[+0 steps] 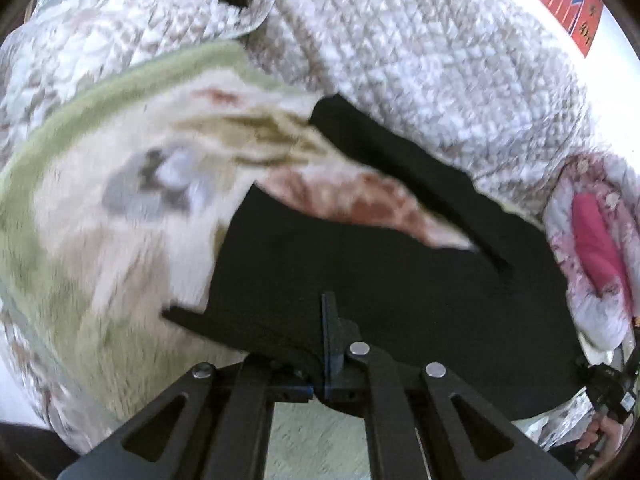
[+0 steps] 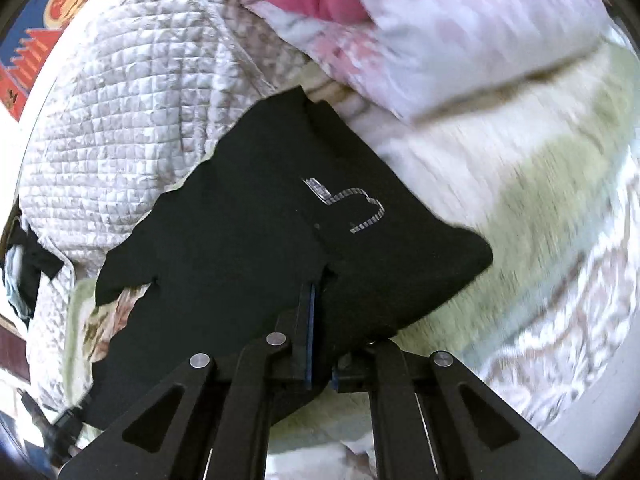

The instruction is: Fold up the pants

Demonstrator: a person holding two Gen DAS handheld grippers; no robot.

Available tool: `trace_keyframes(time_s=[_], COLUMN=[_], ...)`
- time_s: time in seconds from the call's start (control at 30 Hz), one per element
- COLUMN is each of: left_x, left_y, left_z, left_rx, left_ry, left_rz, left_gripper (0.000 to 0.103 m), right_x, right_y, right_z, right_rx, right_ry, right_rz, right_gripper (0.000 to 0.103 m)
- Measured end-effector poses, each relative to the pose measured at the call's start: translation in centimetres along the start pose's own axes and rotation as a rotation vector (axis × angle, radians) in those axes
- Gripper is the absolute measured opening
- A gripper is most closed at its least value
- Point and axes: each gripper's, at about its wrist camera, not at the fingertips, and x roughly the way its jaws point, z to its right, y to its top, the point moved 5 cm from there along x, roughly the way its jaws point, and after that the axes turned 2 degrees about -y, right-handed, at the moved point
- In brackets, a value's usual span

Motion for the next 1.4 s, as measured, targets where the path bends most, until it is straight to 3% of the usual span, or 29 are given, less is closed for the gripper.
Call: trace_keyframes(time_s=[0.17, 0.33, 0.4, 0.43, 0.53, 0.57, 0.7, 0.8, 0.9, 0.97, 1.03, 1.1, 1.17, 1.27, 1.4], left_x=[-1.8, -0.3, -0.1, -0.3, -1.7, -2.5, -5.0, -5.3, -3.7, -2.5, -0.9, 0.9, 2.2, 1.4, 0.7], left_y=[-0.8, -2.7, -2.8, -2.7, -2.6, -2.6, -2.0, -0.9, -0.1, 0.1, -0.1, -1.1, -2.4, -2.3, -1.0], left_z=[0.1, -0.9, -1.2, -1.3, -2.5, -3.1, -3.9, -2.2, 0.9, 2.8, 3.9, 3.6, 2.6, 2.8, 4.9], left_rx=[0.004, -0.024, -0.035, -0.04, -0.085, -0.096, -0.092, -0.031, 0.028, 0.084, 0.132, 0.136, 0.112, 0.136, 0.179], left_ry=[0.001, 0.023, 0.021, 0.03, 0.108, 0.15, 0.238, 0.195, 0.079, 0.05, 0.042, 0.065, 0.069, 0.082, 0.047], left_rz=[0.043, -0.03, -0.041, -0.033, -0.013, 0.005, 0.089, 0.125, 0.087, 0.066, 0.048, -0.016, -0.076, -0.043, -0.004], left_gripper=[0.004, 0.004, 0.006, 0.01, 0.013, 0.013, 0.012, 0.013, 0.013, 0.015, 0.02, 0.02, 0.02, 0.02, 0.02], right_x=[-1.3, -0.6, -1.0, -1.2, -2.8, -4.1, -7.4, -6.6, -4.4, -2.5, -0.9, -0.5, -2.1, -4.4, -4.2], right_y=[0.0, -0.7, -0.7, -0.8, -1.4, -1.5, -0.8, -0.5, -0.3, 0.1, 0.0, -0.4, 0.0, 0.2, 1.4], right_z=[-0.1, 0.6, 0.7, 1.0, 1.9, 2.2, 2.0, -0.3, -3.0, -3.8, -2.8, -0.4, 0.2, -0.7, -3.8], right_rx=[-0.03, -0.016, 0.001, 0.023, 0.07, 0.072, -0.003, -0.113, -0.224, -0.27, -0.269, -0.159, -0.108, -0.112, -0.233], right_ry=[-0.023, -0.051, -0.05, -0.044, -0.086, -0.102, -0.187, -0.17, -0.138, -0.155, -0.219, -0.219, -0.225, -0.203, -0.192], right_rz=[0.033, 0.003, 0.004, -0.006, -0.009, 0.028, 0.161, 0.154, 0.12, 0.098, 0.062, 0.029, 0.083, 0.152, 0.181], right_gripper=[0.004, 0.006, 0.021, 0.024, 0.027, 0.032, 0.033, 0.033, 0.033, 0.033, 0.033, 0.032, 0.031, 0.031, 0.031])
